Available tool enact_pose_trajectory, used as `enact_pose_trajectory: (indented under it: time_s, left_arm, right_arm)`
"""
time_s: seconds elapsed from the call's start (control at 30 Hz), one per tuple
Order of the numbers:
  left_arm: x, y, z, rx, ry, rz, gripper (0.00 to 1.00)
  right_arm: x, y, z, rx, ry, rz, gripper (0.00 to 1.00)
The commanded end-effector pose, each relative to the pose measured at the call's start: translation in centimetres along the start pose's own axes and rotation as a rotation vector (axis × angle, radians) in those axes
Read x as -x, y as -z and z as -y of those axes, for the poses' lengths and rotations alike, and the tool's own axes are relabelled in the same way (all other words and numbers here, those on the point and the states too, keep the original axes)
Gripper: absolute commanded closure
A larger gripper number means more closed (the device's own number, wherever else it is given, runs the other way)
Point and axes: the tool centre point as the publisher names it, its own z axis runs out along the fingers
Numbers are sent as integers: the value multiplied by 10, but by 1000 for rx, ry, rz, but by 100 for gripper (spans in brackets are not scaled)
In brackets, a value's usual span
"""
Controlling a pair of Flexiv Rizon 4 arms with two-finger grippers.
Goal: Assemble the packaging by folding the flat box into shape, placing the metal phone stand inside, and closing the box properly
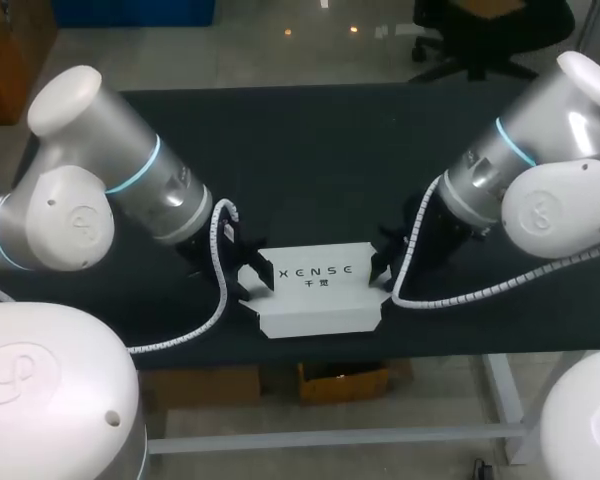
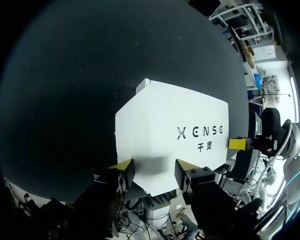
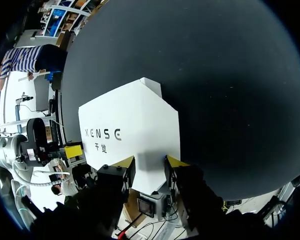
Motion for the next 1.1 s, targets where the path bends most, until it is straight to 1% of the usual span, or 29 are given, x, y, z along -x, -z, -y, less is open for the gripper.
enact_pose_trajectory:
  time_s: [0.03,0.2,0.27,0.43,0.6,1.1]
  left_arm:
    - [2,-4,-1,-6,-4,-2,45]
    - [3,-5,0,-8,-9,-8,45]
    - [3,-5,0,-7,-11,-14,48]
    - [5,-7,1,-6,-22,-36,50]
    - [9,-7,2,-3,-25,-76,51]
    - [12,-12,5,13,-32,-128,52]
  right_arm:
    - [4,-4,1,1,5,-24,64]
    - [5,-6,0,0,7,-39,64]
    - [5,-6,0,0,7,-47,64]
    - [5,-6,-1,0,11,-54,64]
    - [2,-6,-1,0,16,-62,65]
    - [-1,-11,-2,2,26,-112,65]
